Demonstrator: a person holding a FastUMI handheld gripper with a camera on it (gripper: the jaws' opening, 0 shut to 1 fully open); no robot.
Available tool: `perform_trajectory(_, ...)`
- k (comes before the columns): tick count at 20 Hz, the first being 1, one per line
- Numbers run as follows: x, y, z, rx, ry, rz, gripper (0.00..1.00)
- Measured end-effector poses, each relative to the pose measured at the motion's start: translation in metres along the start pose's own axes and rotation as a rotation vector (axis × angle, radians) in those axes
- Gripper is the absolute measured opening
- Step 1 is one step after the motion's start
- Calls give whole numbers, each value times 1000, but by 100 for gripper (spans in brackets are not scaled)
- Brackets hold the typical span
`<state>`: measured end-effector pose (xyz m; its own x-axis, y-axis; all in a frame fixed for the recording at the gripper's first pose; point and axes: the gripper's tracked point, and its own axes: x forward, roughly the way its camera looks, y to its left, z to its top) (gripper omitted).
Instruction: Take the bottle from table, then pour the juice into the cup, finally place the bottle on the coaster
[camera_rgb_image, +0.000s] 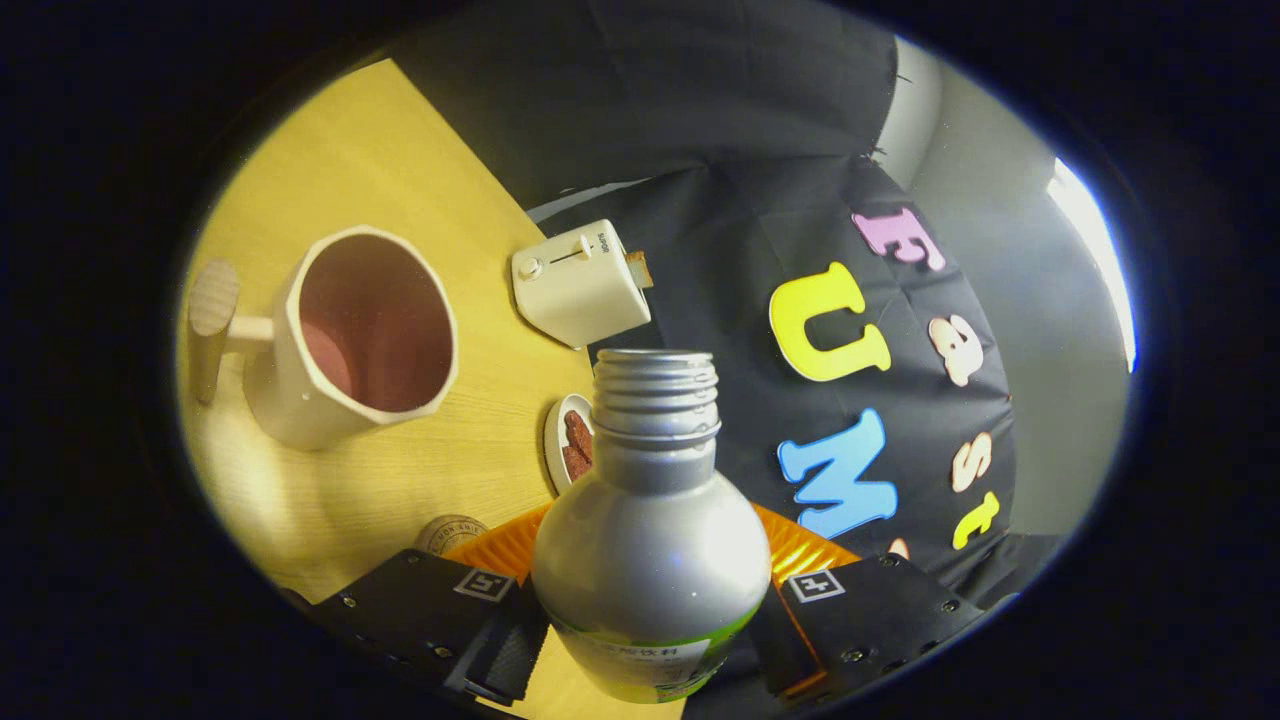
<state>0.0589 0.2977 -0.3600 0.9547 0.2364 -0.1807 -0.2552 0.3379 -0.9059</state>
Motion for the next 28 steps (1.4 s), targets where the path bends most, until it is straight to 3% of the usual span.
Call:
perform_trajectory(12, 11, -10, -23, 430, 52, 51, 83)
perform_trajectory(16, 22, 4, -30, 722, 97, 154, 84)
perform_trajectory(21, 29, -21, -23, 1125, 22, 173, 84)
perform_trajectory(28, 43, -38, -16, 1121, -39, 122, 84)
